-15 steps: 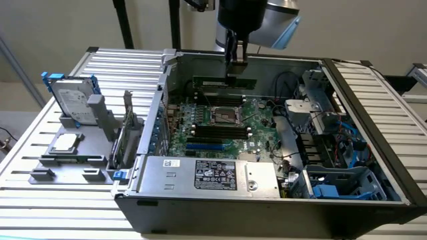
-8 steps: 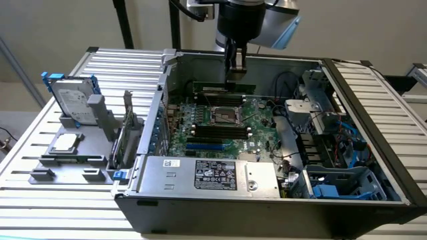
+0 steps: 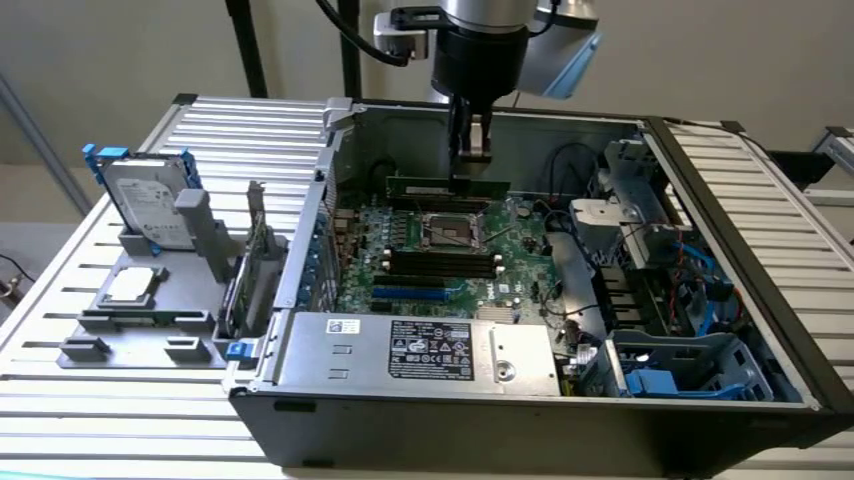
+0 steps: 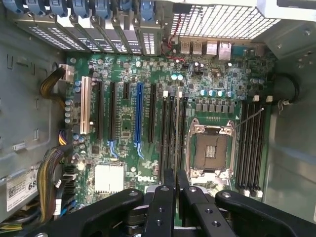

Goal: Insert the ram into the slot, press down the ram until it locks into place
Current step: 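Insert the ram into the slot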

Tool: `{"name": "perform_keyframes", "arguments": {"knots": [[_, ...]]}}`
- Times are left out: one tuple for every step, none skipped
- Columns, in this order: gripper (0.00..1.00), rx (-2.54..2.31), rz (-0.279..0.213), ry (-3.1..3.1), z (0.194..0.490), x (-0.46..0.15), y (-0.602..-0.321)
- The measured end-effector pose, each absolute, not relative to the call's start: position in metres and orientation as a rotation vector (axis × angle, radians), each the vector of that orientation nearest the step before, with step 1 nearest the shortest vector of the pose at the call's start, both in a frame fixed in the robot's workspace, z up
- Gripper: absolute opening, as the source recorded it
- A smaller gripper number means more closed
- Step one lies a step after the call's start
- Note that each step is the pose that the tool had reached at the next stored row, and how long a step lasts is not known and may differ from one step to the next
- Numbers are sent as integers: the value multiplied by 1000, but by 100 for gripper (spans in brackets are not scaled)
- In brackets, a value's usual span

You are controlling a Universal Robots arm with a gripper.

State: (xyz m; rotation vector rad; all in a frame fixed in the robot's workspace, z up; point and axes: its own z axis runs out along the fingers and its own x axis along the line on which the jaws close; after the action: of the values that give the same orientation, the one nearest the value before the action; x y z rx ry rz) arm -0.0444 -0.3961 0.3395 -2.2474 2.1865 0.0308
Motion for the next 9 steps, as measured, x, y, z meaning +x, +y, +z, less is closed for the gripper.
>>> {"name": "perform_keyframes", "arguments": {"knots": [[13,-2247,30,2186,338,-44,-397],[13,-2247,30,2186,336,-44,-397],[13,-2247,29,2186,335,-44,-398],[13,-2247,29,2186,333,-44,-398],[13,-2246,27,2186,332,-44,-399],[13,-2246,26,2186,330,-44,-399],[13,-2246,24,2185,329,-44,-399],[13,-2246,23,2185,328,-44,-400],[13,-2246,21,2185,326,-44,-400]]}}
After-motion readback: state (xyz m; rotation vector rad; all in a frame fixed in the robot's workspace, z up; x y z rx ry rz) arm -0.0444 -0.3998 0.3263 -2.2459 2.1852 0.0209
